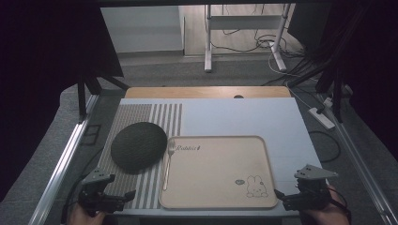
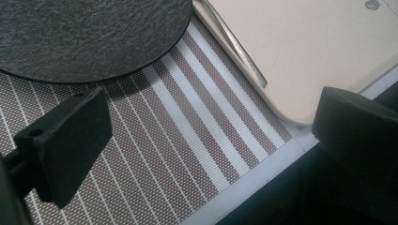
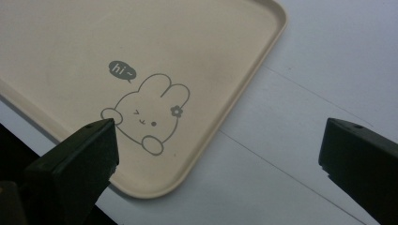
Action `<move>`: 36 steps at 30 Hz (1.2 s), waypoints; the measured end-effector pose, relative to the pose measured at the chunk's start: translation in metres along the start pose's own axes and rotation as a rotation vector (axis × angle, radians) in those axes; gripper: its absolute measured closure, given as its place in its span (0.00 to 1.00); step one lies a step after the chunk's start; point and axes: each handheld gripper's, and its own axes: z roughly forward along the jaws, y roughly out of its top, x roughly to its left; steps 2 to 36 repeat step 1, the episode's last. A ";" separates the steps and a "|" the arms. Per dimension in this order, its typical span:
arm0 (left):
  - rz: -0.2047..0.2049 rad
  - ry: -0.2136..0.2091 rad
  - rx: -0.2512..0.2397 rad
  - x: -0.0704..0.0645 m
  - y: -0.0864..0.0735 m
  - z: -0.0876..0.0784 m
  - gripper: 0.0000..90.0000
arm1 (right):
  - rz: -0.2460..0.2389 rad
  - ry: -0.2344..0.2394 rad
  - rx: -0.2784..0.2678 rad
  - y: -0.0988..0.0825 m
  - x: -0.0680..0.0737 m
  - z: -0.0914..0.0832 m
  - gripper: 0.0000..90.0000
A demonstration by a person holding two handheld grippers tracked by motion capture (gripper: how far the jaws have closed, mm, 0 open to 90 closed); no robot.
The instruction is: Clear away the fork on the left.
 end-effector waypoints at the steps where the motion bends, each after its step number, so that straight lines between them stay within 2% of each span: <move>1: -0.002 -0.002 0.003 0.000 0.000 0.000 0.00 | -0.002 -0.001 0.001 0.000 0.000 0.000 0.00; 36: -0.002 -0.002 0.003 0.000 0.000 0.000 0.00 | -0.002 -0.001 0.001 0.000 0.000 0.000 0.00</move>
